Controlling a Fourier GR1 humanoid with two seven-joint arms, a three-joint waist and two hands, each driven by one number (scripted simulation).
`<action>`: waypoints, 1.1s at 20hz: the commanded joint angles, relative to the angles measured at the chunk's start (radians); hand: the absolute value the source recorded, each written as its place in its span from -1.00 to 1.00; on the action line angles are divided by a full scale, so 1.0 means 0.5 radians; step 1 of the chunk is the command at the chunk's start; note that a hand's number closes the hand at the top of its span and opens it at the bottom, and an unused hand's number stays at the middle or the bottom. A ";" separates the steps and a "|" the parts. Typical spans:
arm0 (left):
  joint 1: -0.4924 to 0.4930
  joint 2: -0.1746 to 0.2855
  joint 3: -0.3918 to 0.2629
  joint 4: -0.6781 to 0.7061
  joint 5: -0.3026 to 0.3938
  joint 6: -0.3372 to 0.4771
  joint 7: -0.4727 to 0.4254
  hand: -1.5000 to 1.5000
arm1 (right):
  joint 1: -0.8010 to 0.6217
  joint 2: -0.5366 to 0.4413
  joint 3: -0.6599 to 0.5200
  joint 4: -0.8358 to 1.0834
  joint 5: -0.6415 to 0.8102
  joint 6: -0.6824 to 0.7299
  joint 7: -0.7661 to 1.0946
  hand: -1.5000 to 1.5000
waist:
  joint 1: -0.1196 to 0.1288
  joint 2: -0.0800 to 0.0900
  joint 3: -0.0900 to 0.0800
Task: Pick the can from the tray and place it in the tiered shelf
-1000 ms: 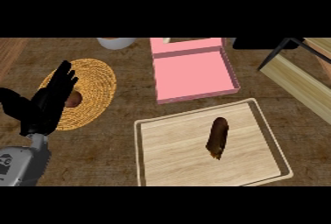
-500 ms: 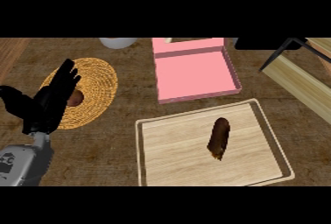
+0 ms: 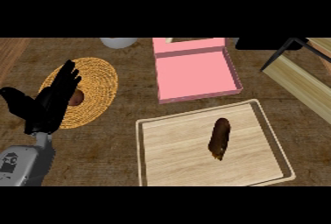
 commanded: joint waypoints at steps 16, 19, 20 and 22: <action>-0.014 -0.039 0.053 -0.018 -0.049 -0.096 0.014 0.00 | -0.530 -0.090 -0.043 1.151 0.177 -0.511 -0.605 -1.00 | 0.034 0.013 0.004; -0.089 -0.063 0.083 0.002 -0.033 -0.056 0.063 0.00 | -0.608 -0.182 -0.099 1.281 0.138 -0.452 -0.678 -1.00 | 0.046 0.022 0.007; 0.050 -0.112 0.013 -0.020 -0.103 -0.049 -0.047 0.00 | -0.686 -0.266 -0.084 1.301 0.146 -0.387 -0.584 -1.00 | 0.055 0.019 0.005; -0.023 -0.068 0.072 0.054 -0.084 -0.080 -0.059 0.00 | -0.640 -0.362 -0.086 1.395 0.145 -0.217 -0.631 -1.00 | 0.045 0.023 0.006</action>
